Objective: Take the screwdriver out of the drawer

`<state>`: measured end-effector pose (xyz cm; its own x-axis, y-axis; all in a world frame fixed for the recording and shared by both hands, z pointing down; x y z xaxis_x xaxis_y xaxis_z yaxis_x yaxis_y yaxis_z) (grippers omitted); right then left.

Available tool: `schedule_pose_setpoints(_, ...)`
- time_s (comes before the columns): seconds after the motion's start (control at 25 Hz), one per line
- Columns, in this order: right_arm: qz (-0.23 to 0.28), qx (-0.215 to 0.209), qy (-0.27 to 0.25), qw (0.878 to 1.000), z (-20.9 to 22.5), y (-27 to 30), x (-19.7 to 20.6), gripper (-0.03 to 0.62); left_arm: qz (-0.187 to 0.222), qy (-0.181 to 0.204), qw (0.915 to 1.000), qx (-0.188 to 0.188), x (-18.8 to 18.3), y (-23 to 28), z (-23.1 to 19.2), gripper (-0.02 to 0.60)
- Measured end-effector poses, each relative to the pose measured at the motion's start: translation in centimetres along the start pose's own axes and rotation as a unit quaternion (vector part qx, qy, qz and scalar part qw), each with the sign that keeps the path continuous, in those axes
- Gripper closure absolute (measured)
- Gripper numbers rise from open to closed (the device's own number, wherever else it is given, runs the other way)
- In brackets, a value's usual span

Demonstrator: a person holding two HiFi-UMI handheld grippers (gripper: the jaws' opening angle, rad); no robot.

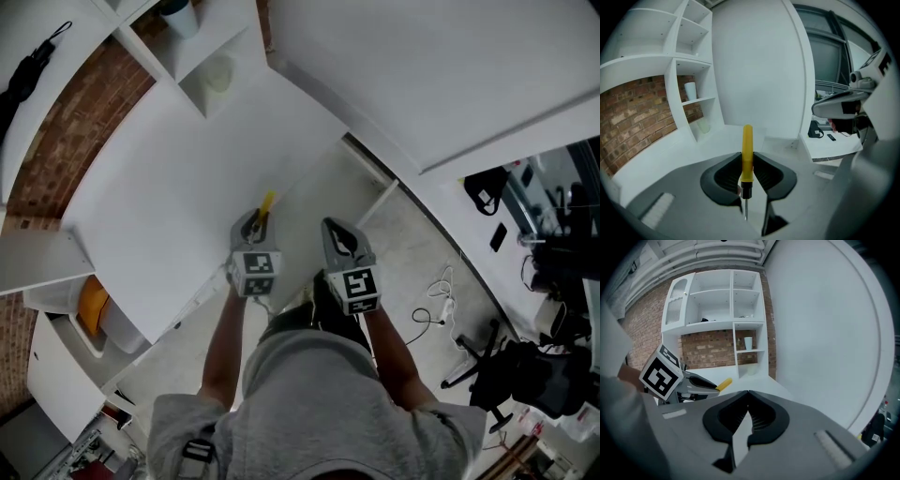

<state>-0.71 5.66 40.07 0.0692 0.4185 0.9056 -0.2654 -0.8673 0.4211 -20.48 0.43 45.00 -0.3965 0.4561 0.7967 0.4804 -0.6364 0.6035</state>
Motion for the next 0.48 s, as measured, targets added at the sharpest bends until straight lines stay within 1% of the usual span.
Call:
schedule_pose_setpoints(0.16,-0.005,-0.022,-0.007,1.000,0.2,2.4,-0.5,0.591,0.007,-0.008,0.9999,-0.009,0.1,1.3,-1.1,0.499)
schedule_pose_setpoints(0.32,-0.019,-0.042,-0.009,0.999,0.7,4.9,-0.4,0.591,-0.008,-0.021,0.9996,-0.016,0.2,2.8,-2.0,0.499)
schedule_pose_setpoints(0.48,-0.032,-0.053,-0.013,0.998,1.9,7.3,-0.2,0.591,-0.020,-0.029,0.9992,-0.019,0.5,5.0,-2.7,0.499)
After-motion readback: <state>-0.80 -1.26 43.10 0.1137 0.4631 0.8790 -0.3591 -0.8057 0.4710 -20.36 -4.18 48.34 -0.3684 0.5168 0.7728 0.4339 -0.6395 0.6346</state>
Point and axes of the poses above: the fingertips, and each gripper's own axes: y forward along the fingers, z to its right, x out of its underside, the point moved 10 cm from there along -y, backward along the fingers, and after that the axes turned 9 degrees about x, right-handed, at the moved point
